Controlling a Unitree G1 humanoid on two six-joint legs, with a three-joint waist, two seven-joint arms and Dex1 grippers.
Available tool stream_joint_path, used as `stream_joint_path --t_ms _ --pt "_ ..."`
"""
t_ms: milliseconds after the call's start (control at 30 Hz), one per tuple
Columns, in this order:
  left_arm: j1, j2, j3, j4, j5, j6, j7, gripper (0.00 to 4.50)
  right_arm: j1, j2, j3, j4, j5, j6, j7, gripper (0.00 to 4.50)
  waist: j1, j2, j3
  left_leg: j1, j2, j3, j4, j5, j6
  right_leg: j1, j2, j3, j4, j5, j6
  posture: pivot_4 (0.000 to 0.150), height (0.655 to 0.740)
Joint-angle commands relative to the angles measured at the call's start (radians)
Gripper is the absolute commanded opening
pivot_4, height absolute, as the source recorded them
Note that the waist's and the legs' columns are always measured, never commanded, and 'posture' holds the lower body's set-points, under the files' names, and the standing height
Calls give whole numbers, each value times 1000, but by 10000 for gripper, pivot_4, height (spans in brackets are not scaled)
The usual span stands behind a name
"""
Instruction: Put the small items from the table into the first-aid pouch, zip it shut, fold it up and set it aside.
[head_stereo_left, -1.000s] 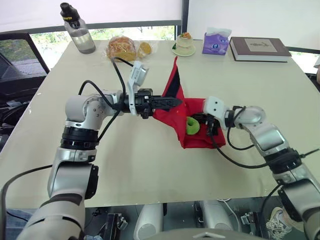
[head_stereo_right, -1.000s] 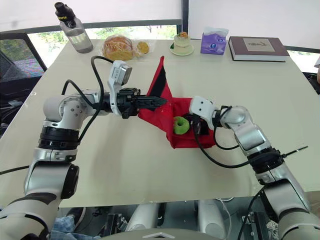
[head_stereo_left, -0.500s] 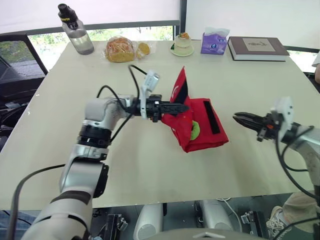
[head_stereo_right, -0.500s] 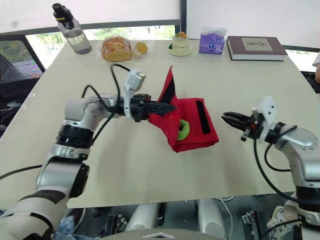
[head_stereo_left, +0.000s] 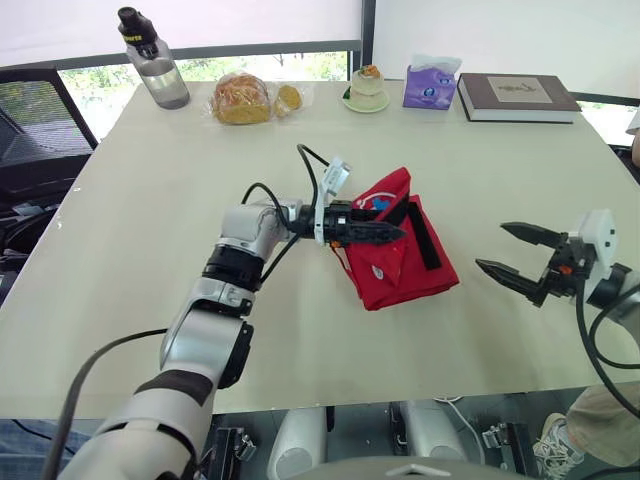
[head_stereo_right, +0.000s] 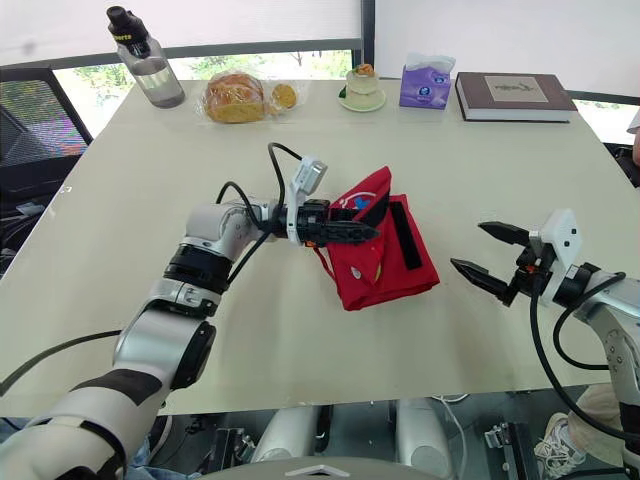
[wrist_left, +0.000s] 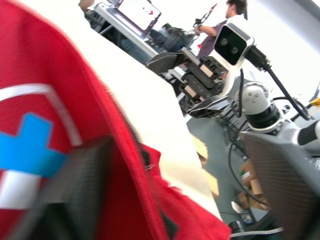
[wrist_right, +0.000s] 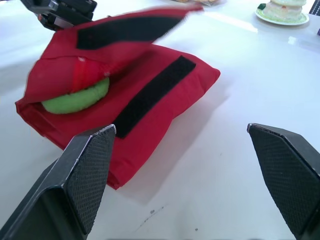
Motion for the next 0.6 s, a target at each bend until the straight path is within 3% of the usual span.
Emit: stream_joint_path --t_ms 33,600 --pt "-12 -13 16 6 2 -21 -33 44213 6 -22 -62 -38 24 -8 -9 45000 0 0 0 0 0 0 0 0 0 0 0 0 0 0 0 1500 7400" --pt "-14 -100 128 72 -53 42 -5 44213 44 -28 -76 -49 21 -18 -25 45000 0 0 0 0 0 0 0 0 0 0 0 0 0 0 0 1500 7400"
